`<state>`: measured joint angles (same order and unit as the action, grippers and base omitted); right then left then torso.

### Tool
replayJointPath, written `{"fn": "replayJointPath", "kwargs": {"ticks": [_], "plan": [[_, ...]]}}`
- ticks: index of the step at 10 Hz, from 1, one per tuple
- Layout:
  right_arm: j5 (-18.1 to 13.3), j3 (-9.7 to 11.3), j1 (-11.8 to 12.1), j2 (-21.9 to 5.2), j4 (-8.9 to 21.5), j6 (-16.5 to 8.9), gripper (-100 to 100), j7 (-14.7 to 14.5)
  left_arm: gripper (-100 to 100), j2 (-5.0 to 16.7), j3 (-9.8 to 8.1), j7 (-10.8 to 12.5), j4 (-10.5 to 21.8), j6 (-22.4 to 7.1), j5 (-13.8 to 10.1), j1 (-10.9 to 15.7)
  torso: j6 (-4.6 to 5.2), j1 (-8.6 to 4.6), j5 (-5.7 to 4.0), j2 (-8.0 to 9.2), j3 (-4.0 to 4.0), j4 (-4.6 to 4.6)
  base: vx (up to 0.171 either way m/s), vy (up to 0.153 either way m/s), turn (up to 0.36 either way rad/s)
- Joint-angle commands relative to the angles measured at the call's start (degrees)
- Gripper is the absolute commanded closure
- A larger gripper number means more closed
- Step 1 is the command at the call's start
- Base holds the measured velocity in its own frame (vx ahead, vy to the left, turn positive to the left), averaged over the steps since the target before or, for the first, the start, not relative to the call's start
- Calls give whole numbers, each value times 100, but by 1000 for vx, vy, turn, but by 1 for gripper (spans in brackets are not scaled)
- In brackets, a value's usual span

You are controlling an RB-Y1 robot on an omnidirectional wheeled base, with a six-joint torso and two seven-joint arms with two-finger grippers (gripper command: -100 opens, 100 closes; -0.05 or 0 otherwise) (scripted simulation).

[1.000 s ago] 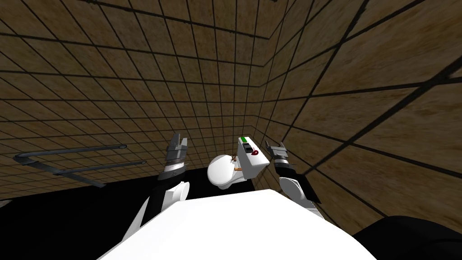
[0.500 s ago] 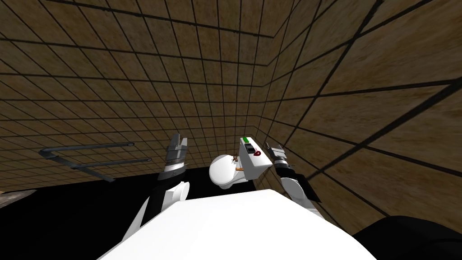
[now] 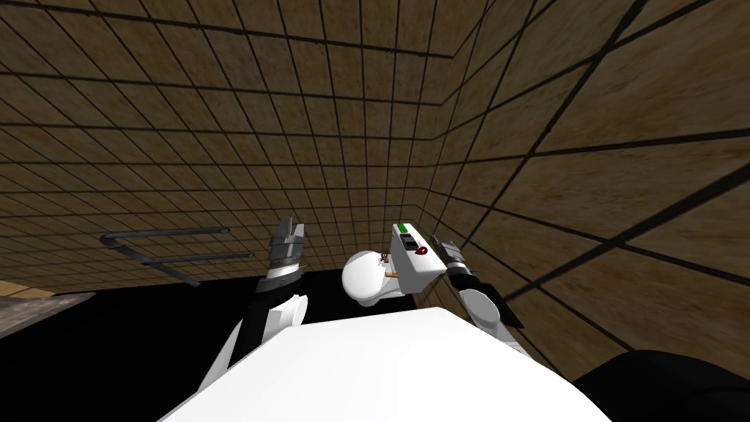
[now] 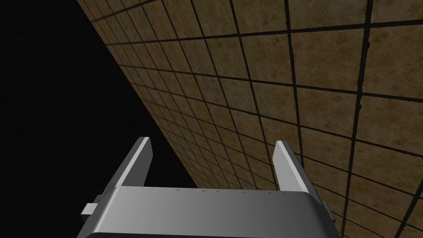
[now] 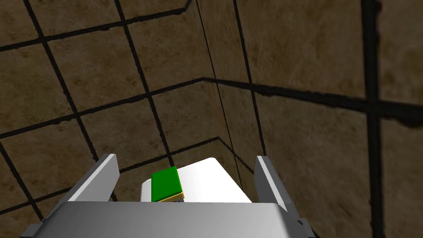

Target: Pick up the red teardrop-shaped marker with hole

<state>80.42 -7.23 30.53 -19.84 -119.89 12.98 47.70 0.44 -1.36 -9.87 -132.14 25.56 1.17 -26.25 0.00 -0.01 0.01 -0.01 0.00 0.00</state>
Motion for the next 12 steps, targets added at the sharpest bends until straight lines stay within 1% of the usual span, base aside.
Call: {"fn": "replayJointPath", "kwargs": {"ticks": [1, 2, 3, 4, 5, 6, 7, 8, 10, 11, 12], "plan": [[237, 4, -1, -40, 81, -59, -100, 127, 0, 0, 0, 0, 0, 0, 0, 0, 0, 0, 0, 0, 0, 0, 4, 2, 55], [437, -4, 14, -133, 230, -171, -100, 341, 0, 0, 0, 0, 0, 0, 0, 0, 1, 0, 0, 0, 0, 0, 3, 2, 107], [525, -4, 14, -133, 230, -171, -100, 341, 0, 0, 0, 0, 0, 0, 0, 0, 0, -2, 0, 0, 0, 0, 3, -1, 47], [658, -9, 31, -226, 380, -282, -100, 547, 0, 0, 0, 0, 0, 0, 0, 0, 2, -3, 0, 0, 0, 0, 4, -1, 77], [799, -9, 31, -226, 380, -282, -100, 547, 0, 0, 0, 0, 0, 0, 0, 0, 0, -2, -1, 0, 0, 0, 4, -2, 52], [1022, -12, 48, -319, 530, -393, -100, 746, 0, 0, 0, 0, 0, 0, 0, 0, 2, -2, 0, 0, 0, 0, 3, -2, 87], [1059, -12, 48, -319, 530, -393, -100, 746, 0, 0, 0, 0, 0, 0, 0, 0, 1, -4, -1, 1, 0, 0, 2, -4, 53], [1306, -14, 65, -412, 679, -501, -100, 936, 0, 0, 0, 0, 0, 0, 0, 0, 2, -3, -1, 1, 1, 0, 4, -4, 103], [1306, -14, 65, -412, 679, -501, -100, 936, 0, 0, 0, 0, 0, 0, 0, 0, 2, -4, -1, 1, 0, 0, 2, -4, 16], [1539, -14, 83, -503, 824, -605, -100, 1116, 0, 0, 0, 0, 0, 0, 0, -1, 3, -3, 0, 1, 1, 0, 3, -1, 72], [1539, -14, 83, -503, 824, -605, -100, 1116, 0, 0, 0, 0, 0, 0, 0, 0, 1, -3, -1, 1, 1, 0, 3, -5, 60]]}}
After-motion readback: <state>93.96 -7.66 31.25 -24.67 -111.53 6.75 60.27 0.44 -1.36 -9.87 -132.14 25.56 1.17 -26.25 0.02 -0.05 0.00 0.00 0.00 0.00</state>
